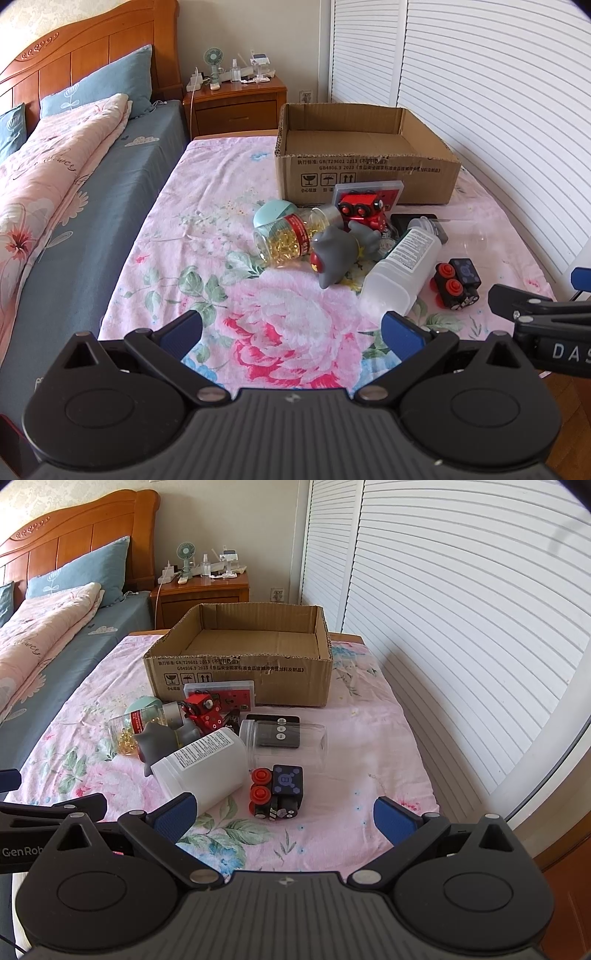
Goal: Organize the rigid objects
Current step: 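Move both tools toward the cluttered objects on the bed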
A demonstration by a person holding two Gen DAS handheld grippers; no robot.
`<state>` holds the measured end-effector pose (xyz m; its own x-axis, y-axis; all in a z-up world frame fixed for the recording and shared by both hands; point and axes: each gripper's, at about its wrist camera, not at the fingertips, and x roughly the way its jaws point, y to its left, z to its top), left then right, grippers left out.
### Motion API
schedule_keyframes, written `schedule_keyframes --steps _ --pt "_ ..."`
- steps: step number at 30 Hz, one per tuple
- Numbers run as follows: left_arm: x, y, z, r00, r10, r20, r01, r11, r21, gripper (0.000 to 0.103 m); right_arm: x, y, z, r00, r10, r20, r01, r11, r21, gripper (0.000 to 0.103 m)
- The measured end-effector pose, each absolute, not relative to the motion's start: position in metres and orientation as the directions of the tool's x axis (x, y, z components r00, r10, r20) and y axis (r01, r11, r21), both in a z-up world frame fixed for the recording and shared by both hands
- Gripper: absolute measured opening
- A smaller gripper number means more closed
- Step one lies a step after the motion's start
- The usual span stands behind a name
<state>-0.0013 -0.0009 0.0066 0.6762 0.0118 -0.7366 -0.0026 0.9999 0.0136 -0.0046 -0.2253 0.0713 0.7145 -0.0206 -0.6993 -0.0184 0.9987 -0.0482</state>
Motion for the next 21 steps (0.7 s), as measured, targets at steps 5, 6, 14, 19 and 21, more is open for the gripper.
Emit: schedule_keyframes --steps 5,6,14,19,21 --pt "-0.0006 -0.0012 0.0063 0.676 0.011 -0.737 -0.002 1.000 0.014 0.102 -0.0038 -0.2247 0.0725 0.721 -0.020 -0.692 -0.025 0.998 -0.055 0.103" --pt "-0.0007 -0.0013 0.0062 0.677 0.011 -0.736 -0.002 1.000 0.013 0.102 -0.0047 -0.2237 0.0724 0.723 -0.020 -0.690 -0.026 0.998 -0.056 0.103" --pt "0.0043 -0.0012 0.0088 0.679 0.004 -0.734 0.015 1.000 0.019 0.102 -0.0032 -0.2215 0.0759 0.740 -0.016 -0.672 -0.050 0.996 -0.080 0.103" --pt "0.0065 -0.0004 0.0082 0.674 -0.017 -0.739 0.039 0.999 0.013 0.102 -0.0033 -0.2230 0.0765 0.747 0.003 -0.665 -0.068 0.995 -0.072 0.103" --pt "0.0067 -0.0005 0.0079 0.676 -0.024 -0.736 0.048 0.999 0.011 0.102 -0.0037 -0.2233 0.0763 0.752 0.008 -0.660 -0.073 0.995 -0.072 0.103"
